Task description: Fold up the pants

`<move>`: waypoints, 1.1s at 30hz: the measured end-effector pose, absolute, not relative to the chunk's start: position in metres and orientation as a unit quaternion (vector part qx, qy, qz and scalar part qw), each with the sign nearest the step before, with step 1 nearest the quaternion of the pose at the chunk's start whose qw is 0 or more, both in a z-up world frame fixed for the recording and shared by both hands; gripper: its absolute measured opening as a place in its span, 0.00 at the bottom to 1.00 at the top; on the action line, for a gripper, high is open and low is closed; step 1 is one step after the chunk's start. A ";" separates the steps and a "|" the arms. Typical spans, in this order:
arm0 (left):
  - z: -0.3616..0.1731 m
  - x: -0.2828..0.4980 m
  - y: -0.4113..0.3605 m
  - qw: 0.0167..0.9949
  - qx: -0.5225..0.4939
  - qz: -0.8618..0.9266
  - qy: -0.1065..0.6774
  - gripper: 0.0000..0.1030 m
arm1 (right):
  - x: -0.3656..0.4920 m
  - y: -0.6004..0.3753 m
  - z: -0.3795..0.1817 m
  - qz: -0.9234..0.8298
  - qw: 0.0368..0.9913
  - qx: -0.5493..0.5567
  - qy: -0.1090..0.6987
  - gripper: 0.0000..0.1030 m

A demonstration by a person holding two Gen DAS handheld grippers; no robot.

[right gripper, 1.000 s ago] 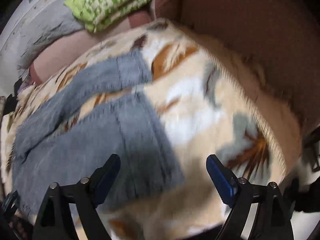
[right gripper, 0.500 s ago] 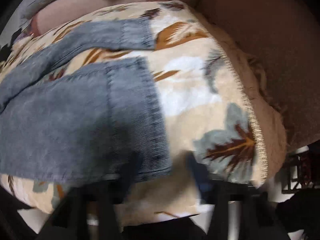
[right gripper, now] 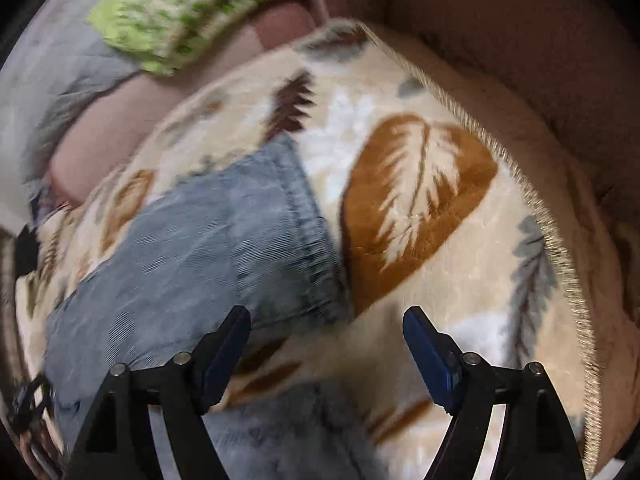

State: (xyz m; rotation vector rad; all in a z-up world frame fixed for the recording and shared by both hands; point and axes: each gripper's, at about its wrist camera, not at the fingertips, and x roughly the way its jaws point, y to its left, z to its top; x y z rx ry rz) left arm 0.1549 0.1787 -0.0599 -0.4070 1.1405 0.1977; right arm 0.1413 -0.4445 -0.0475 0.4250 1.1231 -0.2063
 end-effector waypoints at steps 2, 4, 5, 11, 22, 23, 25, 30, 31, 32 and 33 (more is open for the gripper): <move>-0.065 0.164 0.171 0.811 -0.169 0.091 0.553 0.34 | 0.147 -0.442 -0.062 -0.079 0.812 0.201 0.542 0.61; -0.061 0.165 0.167 0.817 -0.156 0.091 0.548 0.21 | 0.149 -0.426 -0.062 -0.075 0.815 0.148 0.555 0.31; -0.055 0.165 0.166 0.822 -0.152 0.091 0.542 0.20 | 0.148 -0.422 -0.059 -0.074 0.814 0.138 0.559 0.20; -0.035 0.151 0.164 0.847 -0.113 0.126 0.504 0.22 | 0.134 -0.408 -0.038 -0.088 0.826 0.069 0.553 0.25; -0.024 0.184 0.193 0.853 -0.174 0.127 0.475 0.83 | 0.172 -0.436 -0.021 -0.068 0.852 0.165 0.492 0.80; -0.026 0.196 0.195 0.850 -0.185 0.116 0.479 0.83 | 0.183 -0.437 -0.022 -0.066 0.854 0.170 0.488 0.80; -0.029 0.217 0.196 0.847 -0.195 0.103 0.483 0.83 | 0.207 -0.436 -0.029 -0.064 0.851 0.181 0.489 0.80; -0.045 0.256 0.198 0.836 -0.225 0.088 0.493 0.83 | 0.237 -0.441 -0.053 -0.067 0.840 0.180 0.508 0.80; -0.049 0.260 0.198 0.833 -0.228 0.092 0.496 0.81 | 0.239 -0.442 -0.055 -0.065 0.838 0.180 0.511 0.80; -0.053 0.266 0.198 0.830 -0.231 0.093 0.500 0.79 | 0.242 -0.442 -0.057 -0.064 0.838 0.178 0.511 0.80; -0.055 0.270 0.197 0.828 -0.230 0.091 0.504 0.69 | 0.242 -0.443 -0.058 -0.065 0.839 0.175 0.511 0.80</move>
